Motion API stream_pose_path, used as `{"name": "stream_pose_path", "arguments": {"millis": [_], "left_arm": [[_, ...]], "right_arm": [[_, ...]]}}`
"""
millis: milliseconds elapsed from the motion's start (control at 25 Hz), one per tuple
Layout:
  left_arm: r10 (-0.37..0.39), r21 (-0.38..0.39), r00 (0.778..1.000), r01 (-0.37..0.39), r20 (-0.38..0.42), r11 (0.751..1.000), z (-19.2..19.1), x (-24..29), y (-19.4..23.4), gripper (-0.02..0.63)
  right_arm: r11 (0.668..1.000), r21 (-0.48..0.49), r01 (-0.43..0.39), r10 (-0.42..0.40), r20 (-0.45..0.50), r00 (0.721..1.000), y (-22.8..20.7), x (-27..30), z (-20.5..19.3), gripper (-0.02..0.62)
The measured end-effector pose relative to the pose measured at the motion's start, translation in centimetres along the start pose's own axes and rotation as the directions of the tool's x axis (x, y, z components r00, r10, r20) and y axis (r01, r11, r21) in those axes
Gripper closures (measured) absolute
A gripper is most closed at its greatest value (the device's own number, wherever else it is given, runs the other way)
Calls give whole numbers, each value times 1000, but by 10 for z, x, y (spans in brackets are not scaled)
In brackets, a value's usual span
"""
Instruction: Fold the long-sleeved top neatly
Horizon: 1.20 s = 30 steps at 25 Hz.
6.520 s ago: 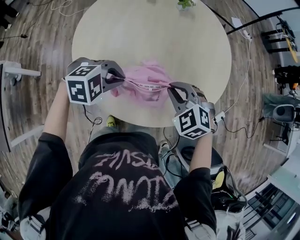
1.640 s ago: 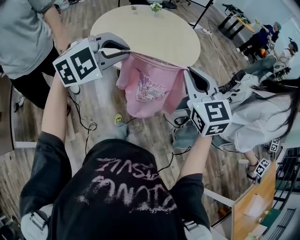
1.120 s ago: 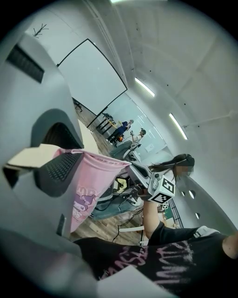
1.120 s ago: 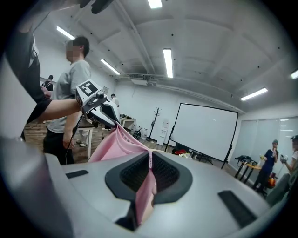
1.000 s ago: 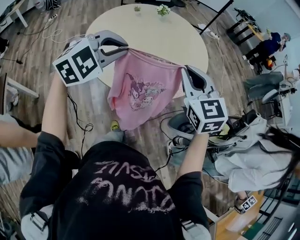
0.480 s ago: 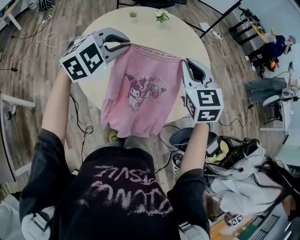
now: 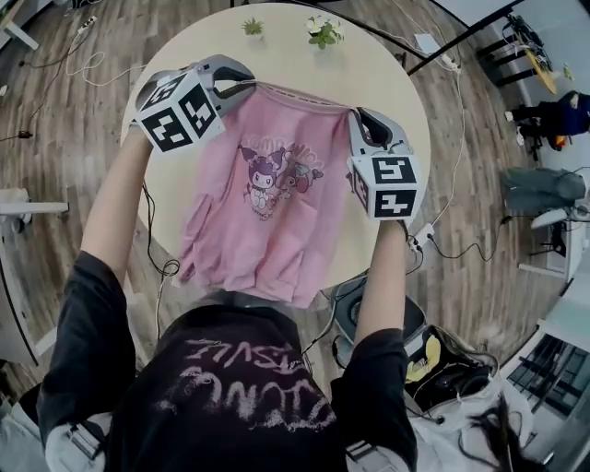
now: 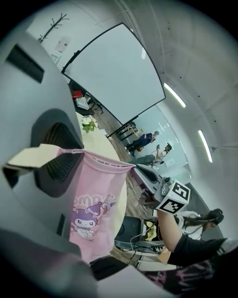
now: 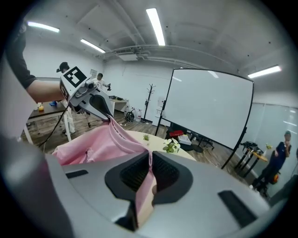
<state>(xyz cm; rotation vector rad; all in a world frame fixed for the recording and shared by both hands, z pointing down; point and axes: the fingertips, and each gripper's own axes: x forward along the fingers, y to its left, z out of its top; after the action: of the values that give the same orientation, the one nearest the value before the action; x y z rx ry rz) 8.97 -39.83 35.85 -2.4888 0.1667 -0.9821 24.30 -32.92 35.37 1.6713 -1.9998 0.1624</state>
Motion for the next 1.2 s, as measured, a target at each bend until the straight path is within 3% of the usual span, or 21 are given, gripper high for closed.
{"name": "stream_pose_path", "arguments": {"millis": [280, 560, 680, 800, 1000, 1200], "left_arm": [[-22, -42, 996, 19, -88, 999, -58, 103, 10, 568], [9, -84, 983, -25, -186, 996, -105, 164, 12, 557], [28, -143, 975, -61, -220, 988, -123, 174, 15, 527], [43, -210, 978, -86, -203, 974, -127, 173, 22, 525], [50, -230, 979, -96, -199, 968, -128, 157, 12, 526], [30, -255, 984, -74, -173, 964, -122, 128, -20, 592]], "right_arm": [[998, 44, -52, 55, -82, 995, -26, 91, -66, 566], [984, 155, -82, 101, -118, 988, -30, 141, -120, 552], [971, 219, -96, 127, -129, 984, -31, 148, -140, 543], [964, 245, -103, 137, -128, 982, -34, 147, -152, 543], [968, 232, -94, 131, -147, 980, -27, 128, -163, 556], [966, 250, -67, 105, -140, 985, -12, 96, -160, 589]]}}
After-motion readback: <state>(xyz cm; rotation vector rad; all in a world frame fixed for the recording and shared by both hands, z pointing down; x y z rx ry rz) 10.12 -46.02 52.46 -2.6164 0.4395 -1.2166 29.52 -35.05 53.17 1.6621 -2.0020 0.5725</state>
